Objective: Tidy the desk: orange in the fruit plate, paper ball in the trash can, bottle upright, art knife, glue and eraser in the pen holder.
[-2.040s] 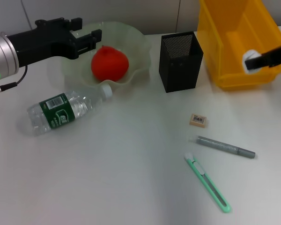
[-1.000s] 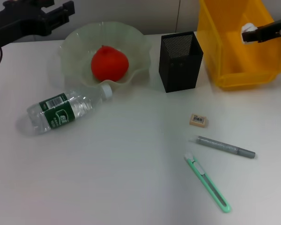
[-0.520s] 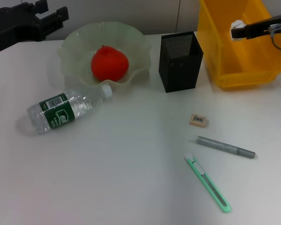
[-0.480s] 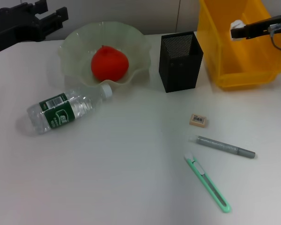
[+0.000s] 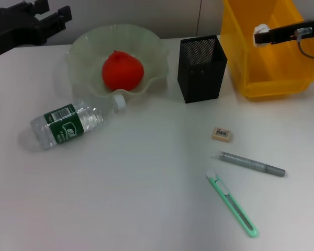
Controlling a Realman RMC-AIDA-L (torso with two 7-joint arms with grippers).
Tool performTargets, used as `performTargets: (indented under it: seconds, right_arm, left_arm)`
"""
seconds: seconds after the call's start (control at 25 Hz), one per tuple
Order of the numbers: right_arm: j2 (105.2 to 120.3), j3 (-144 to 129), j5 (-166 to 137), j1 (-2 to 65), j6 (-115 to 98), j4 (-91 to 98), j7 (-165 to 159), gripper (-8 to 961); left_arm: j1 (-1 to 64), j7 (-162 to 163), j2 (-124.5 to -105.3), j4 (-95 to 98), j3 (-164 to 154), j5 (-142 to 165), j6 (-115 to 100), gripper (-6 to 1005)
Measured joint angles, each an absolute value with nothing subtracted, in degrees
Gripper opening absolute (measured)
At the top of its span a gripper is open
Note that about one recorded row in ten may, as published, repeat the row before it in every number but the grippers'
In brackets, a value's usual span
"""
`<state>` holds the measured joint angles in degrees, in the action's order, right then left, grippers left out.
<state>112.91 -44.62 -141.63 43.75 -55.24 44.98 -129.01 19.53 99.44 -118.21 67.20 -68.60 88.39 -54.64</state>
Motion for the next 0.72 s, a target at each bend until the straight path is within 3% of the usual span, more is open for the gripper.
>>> performTargets:
  seconds: [0.52, 0.72]
  right_arm:
    - [110.59, -45.5, -142.1, 45.2, -58.0, 43.2, -129.7, 397]
    - [110.24, -45.5, -142.2, 44.8, -58.0, 43.1, -128.2, 509]
  left_arm:
    - [19.7, 99.0, -118.12, 67.3, -66.9, 88.4, -61.2, 570]
    - [19.6, 99.0, -118.13, 67.2, -65.6, 88.3, -64.0, 571]
